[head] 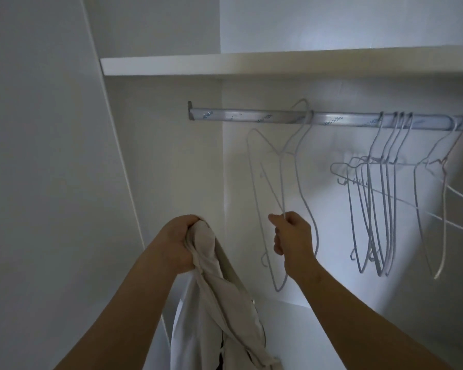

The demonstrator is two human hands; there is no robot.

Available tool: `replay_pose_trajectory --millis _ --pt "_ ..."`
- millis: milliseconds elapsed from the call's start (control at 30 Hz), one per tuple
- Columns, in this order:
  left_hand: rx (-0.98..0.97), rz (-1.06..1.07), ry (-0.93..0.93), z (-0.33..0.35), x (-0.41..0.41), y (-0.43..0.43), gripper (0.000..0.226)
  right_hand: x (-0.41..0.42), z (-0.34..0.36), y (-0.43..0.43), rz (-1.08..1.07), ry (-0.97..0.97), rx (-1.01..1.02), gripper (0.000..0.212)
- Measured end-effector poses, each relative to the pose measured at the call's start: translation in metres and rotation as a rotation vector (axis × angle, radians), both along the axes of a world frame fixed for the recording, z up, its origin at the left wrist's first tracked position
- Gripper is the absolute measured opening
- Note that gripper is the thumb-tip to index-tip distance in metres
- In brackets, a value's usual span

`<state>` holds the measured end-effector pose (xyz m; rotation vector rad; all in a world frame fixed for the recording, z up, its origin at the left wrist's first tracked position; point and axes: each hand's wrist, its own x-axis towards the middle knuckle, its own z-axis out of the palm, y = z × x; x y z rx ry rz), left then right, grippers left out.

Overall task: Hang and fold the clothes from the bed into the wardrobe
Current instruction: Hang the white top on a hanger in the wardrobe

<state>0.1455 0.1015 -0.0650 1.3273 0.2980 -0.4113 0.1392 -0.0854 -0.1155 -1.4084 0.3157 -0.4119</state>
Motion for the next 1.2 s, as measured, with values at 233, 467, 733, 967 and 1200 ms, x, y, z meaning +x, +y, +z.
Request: replay_pose_trajectory --millis 233,467,733,967,1200 --pt "-0.018 -0.07 0.065 -0.018 -0.03 0.026 0.025 -0.076 -0.045 0.048 0.039 -0.132 -0.06 0.036" --pt "0.16 -0.184 0.015 -0.034 -0.078 0.038 0.027 -0.144 -0.052 0.072 -0.032 0.014 -0.048 0.032" --pt "0.33 -0.129 -0.079 -0.033 -0.106 0.041 0.031 -0.221 -0.063 0.033 -0.187 0.028 -0.122 0.047" --pt "0.538 -0.078 -0.179 -0.034 -0.116 0.045 0.025 -0.289 -0.06 -0.013 -0.132 0.05 -0.206 0.046" --pt "0.941 -0.169 -0.465 -0.056 -0.161 0.036 0.017 -0.322 -0.065 -0.005 0.075 0.215 -0.416 0.049"
